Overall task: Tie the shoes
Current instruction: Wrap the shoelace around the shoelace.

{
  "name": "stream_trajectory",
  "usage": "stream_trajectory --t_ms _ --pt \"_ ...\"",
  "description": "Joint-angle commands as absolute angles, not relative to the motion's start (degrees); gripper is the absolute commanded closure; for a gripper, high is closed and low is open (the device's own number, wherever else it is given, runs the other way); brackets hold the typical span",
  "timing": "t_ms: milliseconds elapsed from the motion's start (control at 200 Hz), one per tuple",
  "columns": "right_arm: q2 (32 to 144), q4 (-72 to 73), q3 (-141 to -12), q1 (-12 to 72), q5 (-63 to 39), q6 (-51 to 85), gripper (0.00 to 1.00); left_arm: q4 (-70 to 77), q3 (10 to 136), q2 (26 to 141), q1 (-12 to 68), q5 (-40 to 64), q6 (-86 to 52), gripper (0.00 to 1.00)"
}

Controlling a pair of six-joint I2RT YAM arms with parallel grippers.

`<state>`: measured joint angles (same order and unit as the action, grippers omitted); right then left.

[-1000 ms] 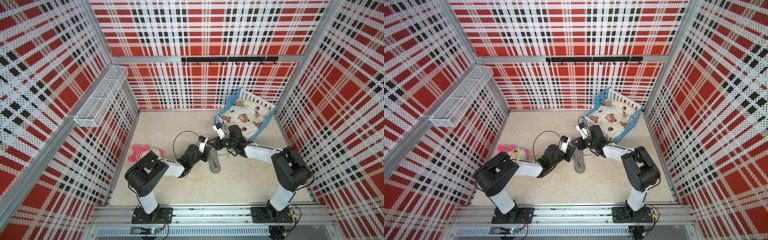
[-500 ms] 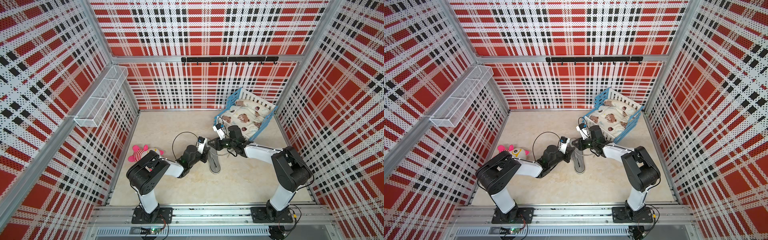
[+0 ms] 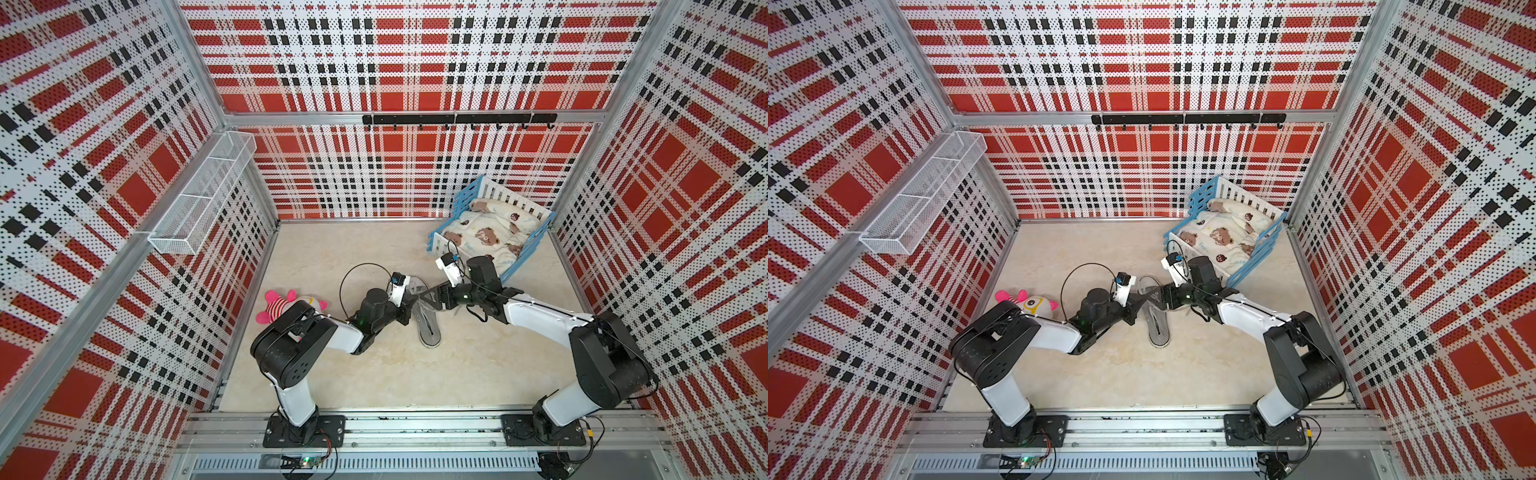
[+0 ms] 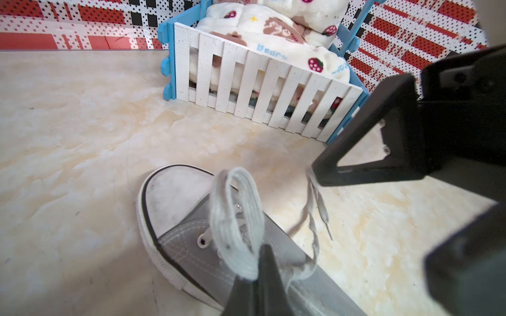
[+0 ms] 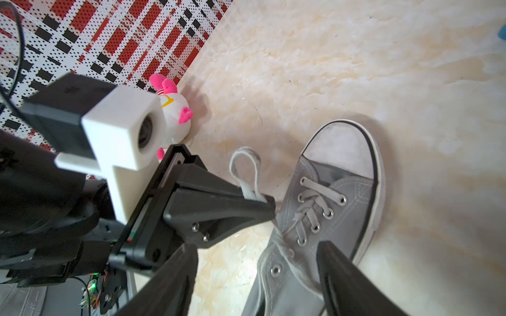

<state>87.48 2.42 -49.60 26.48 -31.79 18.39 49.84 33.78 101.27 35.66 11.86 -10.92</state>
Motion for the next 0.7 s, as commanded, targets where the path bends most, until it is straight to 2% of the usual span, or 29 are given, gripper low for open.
stream_trajectory --t_ms 0,170,235,371,691 --pt "82.69 -4.44 -48.17 24.08 -26.06 17.96 0.23 51.54 33.08 101.16 35.27 12.78 -10.73 1.00" --pt "80.22 -12.58 -47.64 20.39 -10.35 23.63 0.30 51.51 33.34 101.16 35.33 13.07 -10.67 1.00" --pt "80.41 -12.69 -46.76 20.38 -7.47 25.50 0.33 51.52 33.53 101.25 35.43 13.10 -10.64 1.00" --pt "81.93 -10.56 -44.63 20.46 -1.86 27.63 0.45 51.51 33.83 101.29 35.67 13.19 -10.42 1.00" --pt "91.97 -6.39 -46.32 22.37 -3.13 27.65 0.59 51.39 34.01 100.99 35.90 13.22 -10.33 1.00"
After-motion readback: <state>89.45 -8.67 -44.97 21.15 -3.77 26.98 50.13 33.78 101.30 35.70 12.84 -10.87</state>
